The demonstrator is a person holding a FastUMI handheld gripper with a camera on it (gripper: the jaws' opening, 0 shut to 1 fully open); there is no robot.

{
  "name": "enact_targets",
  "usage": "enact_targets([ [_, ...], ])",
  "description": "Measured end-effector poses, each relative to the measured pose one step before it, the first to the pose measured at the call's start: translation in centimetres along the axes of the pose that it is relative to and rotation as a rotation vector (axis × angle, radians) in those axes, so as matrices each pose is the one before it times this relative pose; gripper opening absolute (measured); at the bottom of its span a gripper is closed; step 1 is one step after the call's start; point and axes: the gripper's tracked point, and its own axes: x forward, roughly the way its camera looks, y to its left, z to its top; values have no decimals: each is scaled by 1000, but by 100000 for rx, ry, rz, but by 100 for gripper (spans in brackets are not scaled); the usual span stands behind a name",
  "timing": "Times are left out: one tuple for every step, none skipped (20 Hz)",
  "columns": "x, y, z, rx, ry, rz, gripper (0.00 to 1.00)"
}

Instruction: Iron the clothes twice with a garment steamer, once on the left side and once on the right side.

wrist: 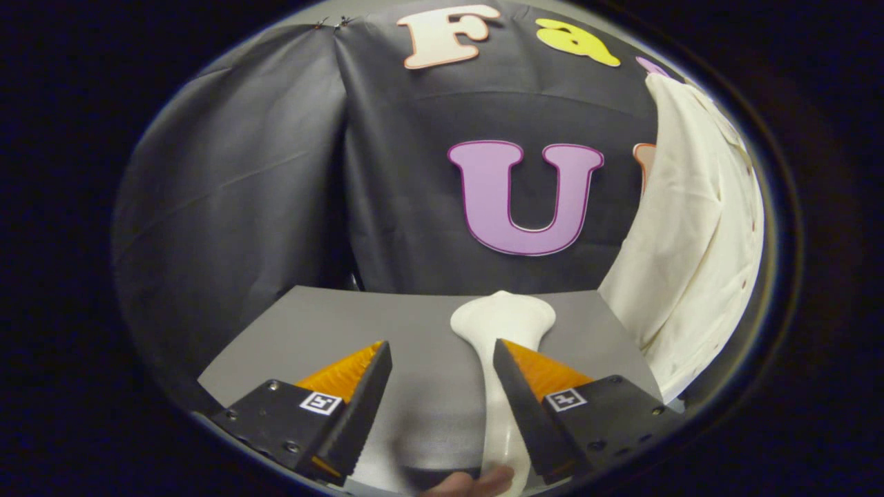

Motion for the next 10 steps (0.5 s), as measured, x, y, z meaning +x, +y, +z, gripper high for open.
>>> enact_targets([
  [3, -759, 215, 1951, -1327, -1912, 89],
  [-64, -534, 338, 1387, -1292, -1765, 89],
  [-128, -691, 3, 112, 653, -2555, 89],
  [-88, -616, 320, -1575, -219, -2291, 88],
  [-37, -557, -50, -501, 595, -2017, 88],
  [173, -550, 131, -881, 344, -1477, 89],
  [195, -586, -342, -811, 2037, -1855, 90],
  [223, -751, -429, -595, 3111, -2645, 90],
  [207, -899, -399, -477, 1773, -3144, 91],
  [176, -276, -426, -131, 2434, -1739, 91],
])
